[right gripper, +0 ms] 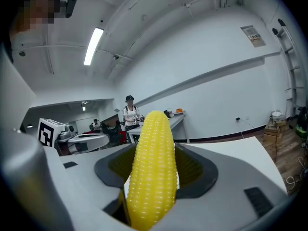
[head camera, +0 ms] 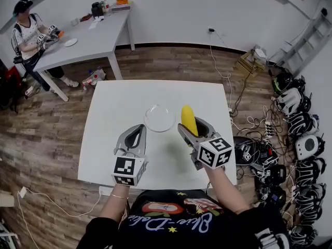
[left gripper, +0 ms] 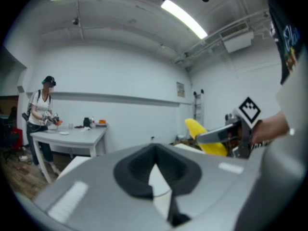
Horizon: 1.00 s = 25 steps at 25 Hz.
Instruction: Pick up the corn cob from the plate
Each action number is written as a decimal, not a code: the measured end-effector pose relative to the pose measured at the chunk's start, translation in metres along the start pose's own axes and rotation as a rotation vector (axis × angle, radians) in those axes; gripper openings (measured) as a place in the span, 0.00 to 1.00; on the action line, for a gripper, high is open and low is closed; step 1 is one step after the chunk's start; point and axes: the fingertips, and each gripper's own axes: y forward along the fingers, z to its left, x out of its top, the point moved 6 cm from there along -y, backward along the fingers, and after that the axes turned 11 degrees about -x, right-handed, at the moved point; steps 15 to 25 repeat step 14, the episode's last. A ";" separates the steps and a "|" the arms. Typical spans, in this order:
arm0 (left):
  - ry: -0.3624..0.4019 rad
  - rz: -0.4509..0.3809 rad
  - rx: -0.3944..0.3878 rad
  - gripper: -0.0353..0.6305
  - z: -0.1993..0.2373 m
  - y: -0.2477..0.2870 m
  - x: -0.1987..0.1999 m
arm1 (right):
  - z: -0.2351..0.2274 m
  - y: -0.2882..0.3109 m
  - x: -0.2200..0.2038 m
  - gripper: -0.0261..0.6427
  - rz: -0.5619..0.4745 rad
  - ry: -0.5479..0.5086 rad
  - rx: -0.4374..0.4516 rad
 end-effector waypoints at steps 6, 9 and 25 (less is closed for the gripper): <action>0.005 -0.001 0.029 0.05 0.005 -0.008 0.004 | 0.002 0.005 0.004 0.39 0.006 -0.013 0.008; 0.001 0.000 0.040 0.05 0.010 -0.011 0.004 | 0.005 0.009 0.004 0.39 0.007 -0.011 0.011; -0.007 -0.003 0.046 0.05 0.017 -0.016 0.000 | 0.012 0.018 0.001 0.39 0.020 -0.020 0.019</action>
